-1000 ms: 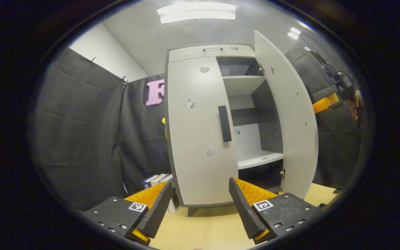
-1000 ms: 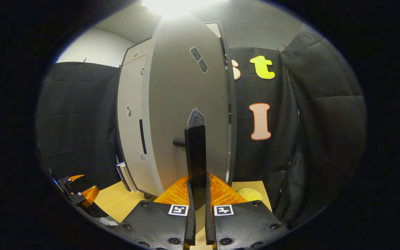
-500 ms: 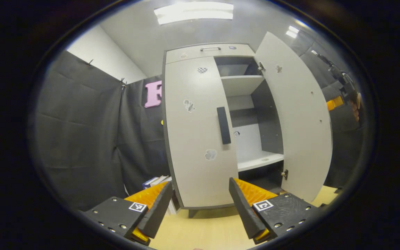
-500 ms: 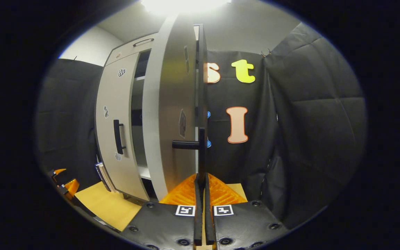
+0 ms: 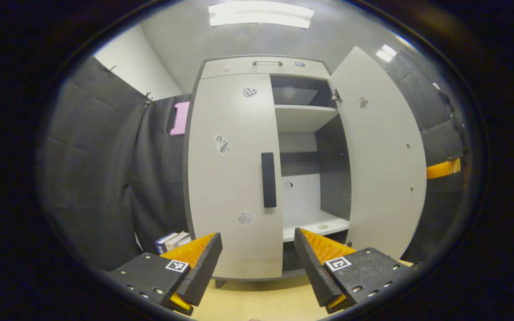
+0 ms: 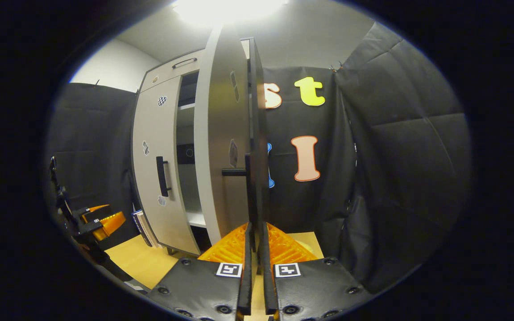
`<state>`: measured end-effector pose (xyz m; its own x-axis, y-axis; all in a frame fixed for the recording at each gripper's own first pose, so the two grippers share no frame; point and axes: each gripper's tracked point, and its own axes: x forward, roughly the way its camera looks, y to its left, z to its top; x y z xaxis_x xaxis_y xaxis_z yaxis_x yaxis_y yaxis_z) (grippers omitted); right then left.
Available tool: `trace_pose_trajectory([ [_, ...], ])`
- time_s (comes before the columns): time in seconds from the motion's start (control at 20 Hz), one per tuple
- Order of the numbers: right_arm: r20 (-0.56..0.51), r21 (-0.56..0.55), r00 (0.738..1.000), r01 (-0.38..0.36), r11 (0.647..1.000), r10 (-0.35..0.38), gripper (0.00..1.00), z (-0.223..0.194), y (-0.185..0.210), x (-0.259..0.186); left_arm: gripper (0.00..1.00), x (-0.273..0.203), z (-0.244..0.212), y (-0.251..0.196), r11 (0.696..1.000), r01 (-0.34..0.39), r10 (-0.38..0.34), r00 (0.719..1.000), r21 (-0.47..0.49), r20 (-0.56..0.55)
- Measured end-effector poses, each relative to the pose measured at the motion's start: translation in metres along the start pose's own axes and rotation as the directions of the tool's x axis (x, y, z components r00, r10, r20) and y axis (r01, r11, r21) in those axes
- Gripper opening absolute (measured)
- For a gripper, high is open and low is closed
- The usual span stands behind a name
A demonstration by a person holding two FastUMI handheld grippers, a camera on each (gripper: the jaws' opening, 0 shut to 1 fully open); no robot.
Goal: Open the right door of the double-door shoe cabinet with the right hand, and open the left door with the left hand.
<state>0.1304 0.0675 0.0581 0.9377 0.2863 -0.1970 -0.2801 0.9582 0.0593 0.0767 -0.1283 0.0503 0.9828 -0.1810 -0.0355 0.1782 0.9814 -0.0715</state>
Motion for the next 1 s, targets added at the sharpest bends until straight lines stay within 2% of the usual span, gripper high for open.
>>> trace_pose_trajectory([
  [0.05, 0.010, -0.015, 1.000, 0.021, 1.000, -0.021, 0.26, 0.001, -0.005, -0.003, 0.95, 0.008, 0.003, -0.002, 1.000, 0.005, -0.005, 1.000, -0.002, 0.004],
  [0.25, 0.058, -0.078, 0.991, 0.126, 0.989, -0.122, 0.92, 0.005, -0.032, -0.005, 0.95, 0.040, 0.017, -0.002, 1.000, -0.001, 0.001, 1.000, -0.002, 0.009],
  [0.45, 0.044, -0.066, 0.984, 0.176, 0.982, -0.174, 0.98, -0.001, -0.045, -0.015, 0.95, 0.070, 0.031, -0.005, 1.000, 0.001, -0.001, 1.000, -0.027, 0.015],
  [0.6, 0.013, -0.039, 0.977, 0.212, 0.977, -0.211, 0.98, -0.010, -0.052, -0.019, 0.95, 0.097, 0.041, -0.007, 1.000, 0.014, -0.014, 1.000, -0.021, 0.022],
  [0.8, -0.008, -0.016, 0.970, 0.245, 0.969, -0.245, 0.98, -0.016, -0.059, -0.026, 0.95, 0.128, 0.040, -0.014, 1.000, 0.028, -0.028, 1.000, 0.009, 0.003],
  [1.0, -0.030, -0.030, 0.961, 0.275, 0.961, -0.276, 0.98, -0.024, -0.069, -0.030, 0.95, 0.156, 0.032, -0.014, 1.000, 0.022, -0.022, 0.999, -0.007, -0.029],
])
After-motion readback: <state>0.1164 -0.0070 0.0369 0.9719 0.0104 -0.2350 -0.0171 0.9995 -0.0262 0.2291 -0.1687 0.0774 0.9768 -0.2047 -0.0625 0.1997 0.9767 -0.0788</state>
